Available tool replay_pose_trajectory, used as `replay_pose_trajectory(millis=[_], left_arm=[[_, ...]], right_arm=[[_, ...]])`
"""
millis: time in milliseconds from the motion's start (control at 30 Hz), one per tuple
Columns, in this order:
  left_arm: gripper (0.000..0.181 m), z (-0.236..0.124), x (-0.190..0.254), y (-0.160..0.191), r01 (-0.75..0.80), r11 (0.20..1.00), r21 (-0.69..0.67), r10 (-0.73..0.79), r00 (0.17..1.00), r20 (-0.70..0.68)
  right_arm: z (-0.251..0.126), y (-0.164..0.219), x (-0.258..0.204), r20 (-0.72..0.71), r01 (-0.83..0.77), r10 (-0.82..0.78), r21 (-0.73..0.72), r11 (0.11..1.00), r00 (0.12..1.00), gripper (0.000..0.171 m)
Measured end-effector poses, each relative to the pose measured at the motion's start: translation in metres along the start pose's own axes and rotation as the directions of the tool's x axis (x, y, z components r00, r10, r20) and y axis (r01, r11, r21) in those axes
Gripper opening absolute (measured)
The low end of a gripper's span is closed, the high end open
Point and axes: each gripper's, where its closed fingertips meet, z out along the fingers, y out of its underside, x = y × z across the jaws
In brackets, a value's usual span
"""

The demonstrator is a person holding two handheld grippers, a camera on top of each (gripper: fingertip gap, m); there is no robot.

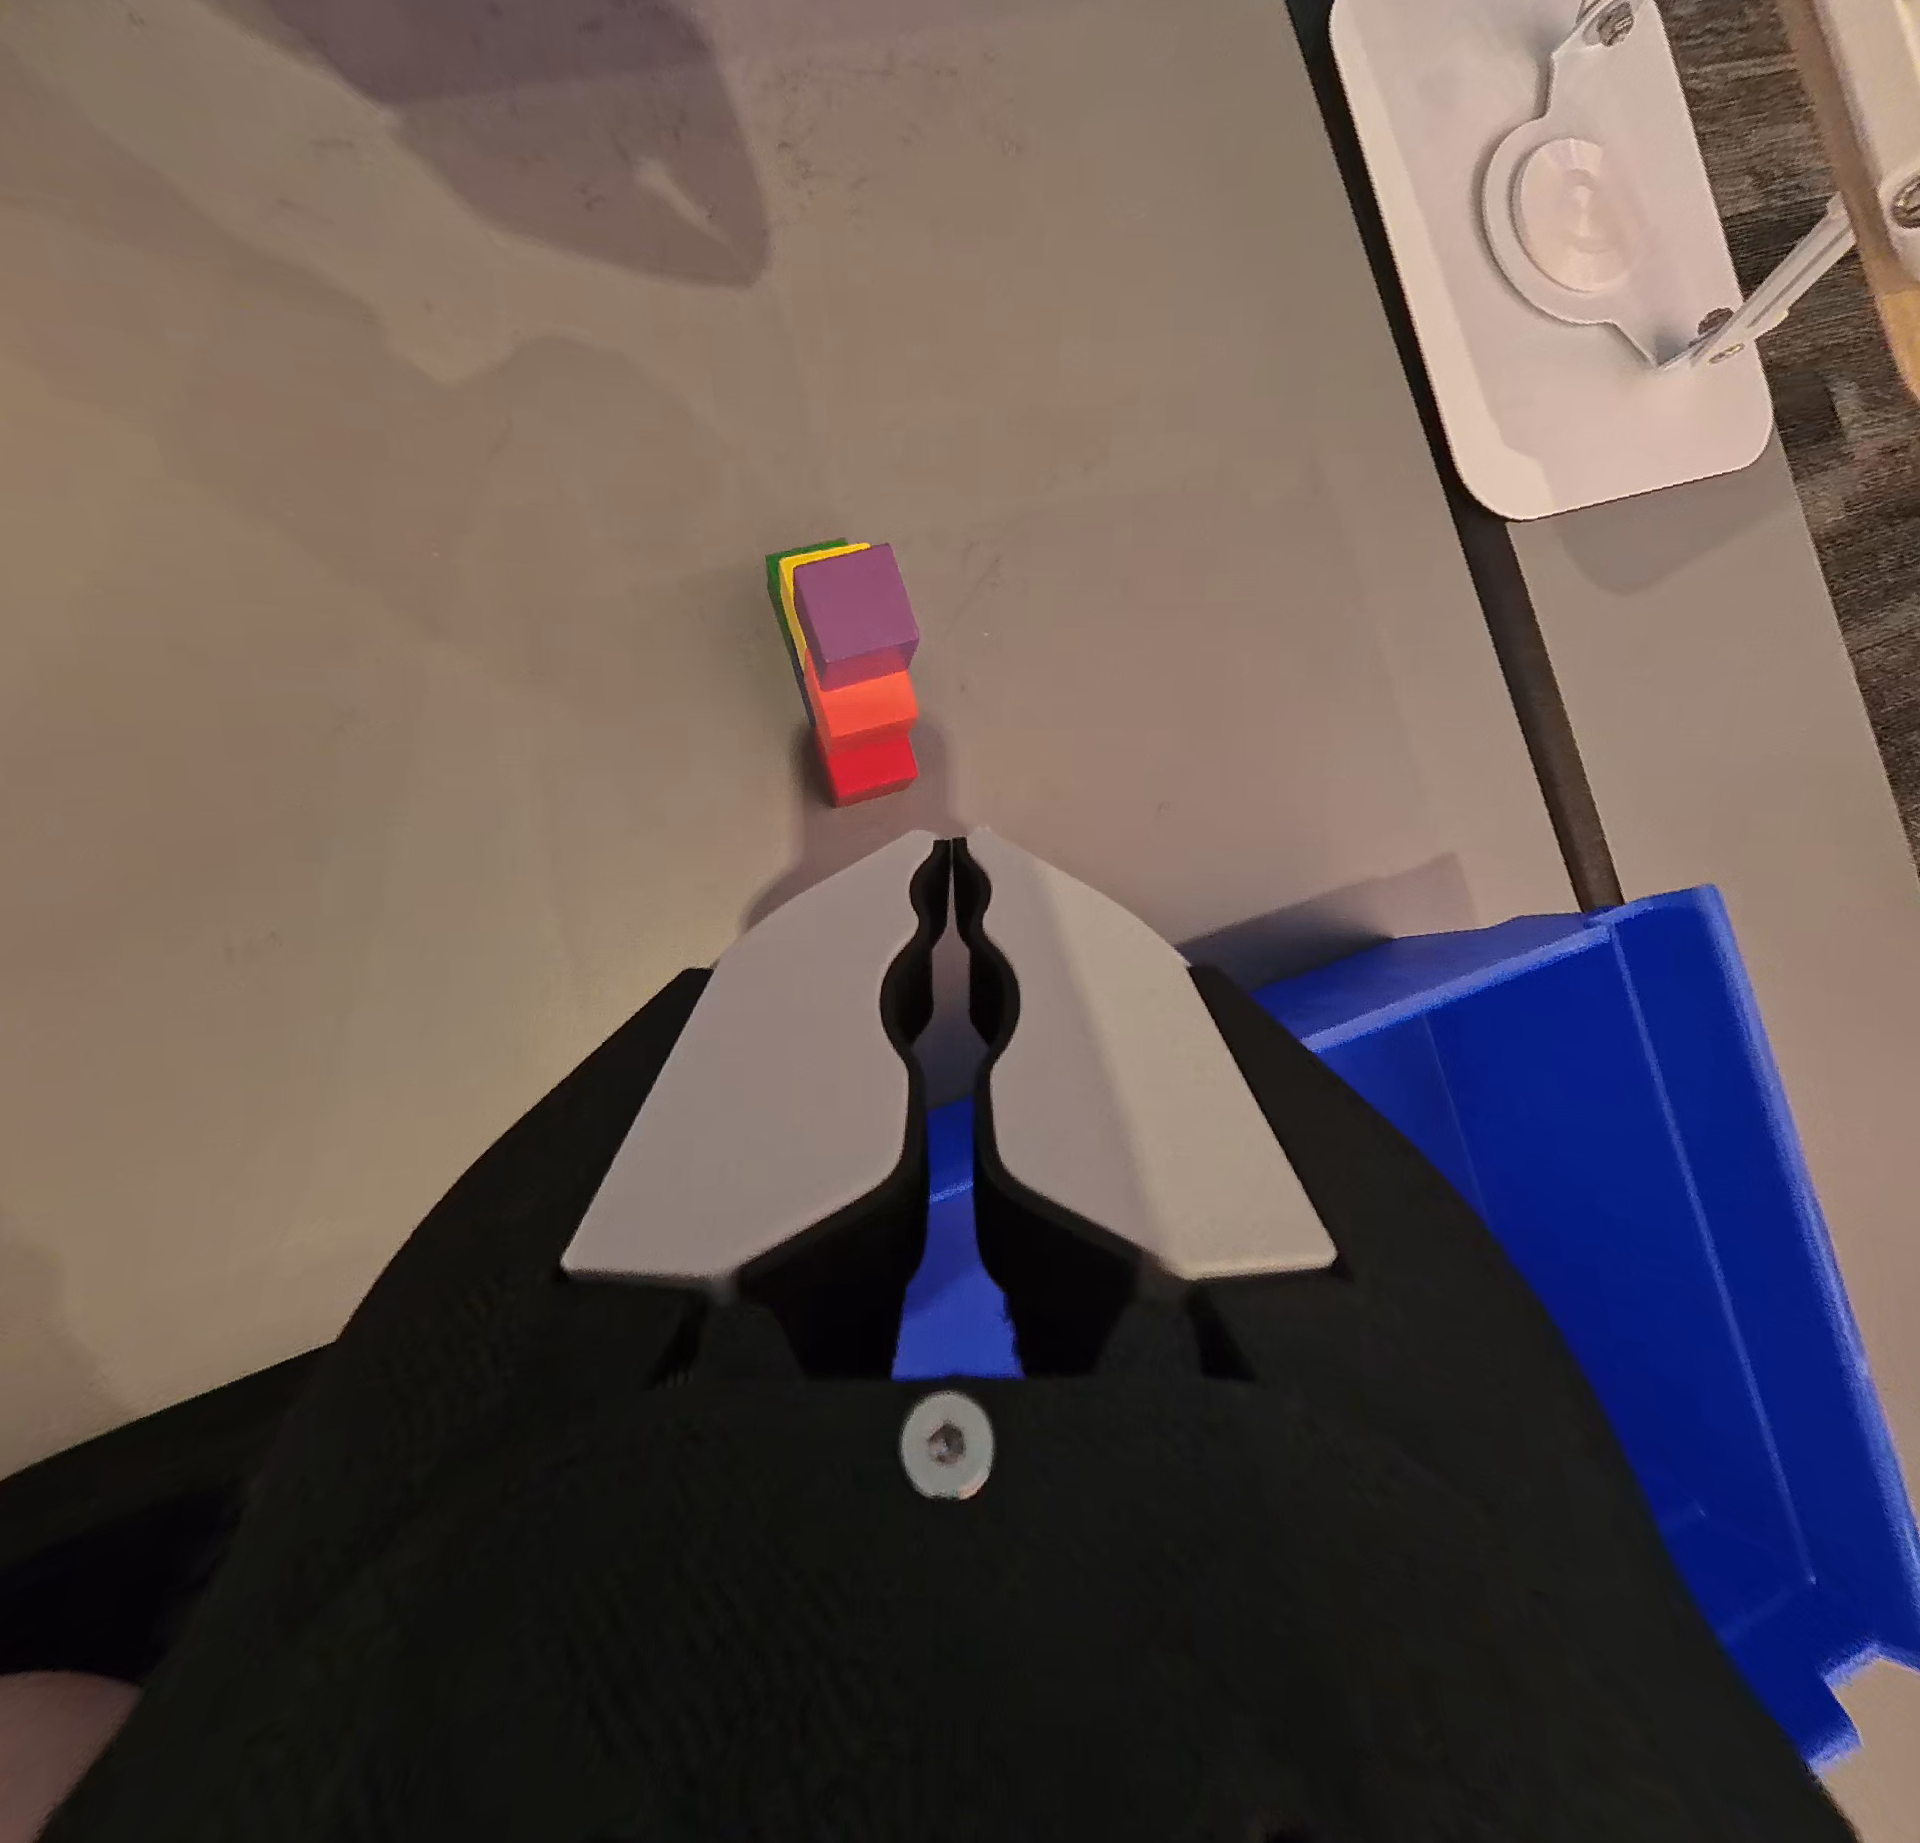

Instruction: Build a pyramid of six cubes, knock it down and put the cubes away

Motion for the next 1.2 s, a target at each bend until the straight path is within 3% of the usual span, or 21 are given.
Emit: replay_pose_trajectory(millis=[1200], left_arm=[[0.0,-0.003,-0.0018,-0.0009,-0.025,1.0,-0.004,0.025,0.999,0.023]], right_arm=[[0.0106,0.0045,-0.0064,0.034,0.018,-0.017,-0.045,0.999,0.999,0.002]])
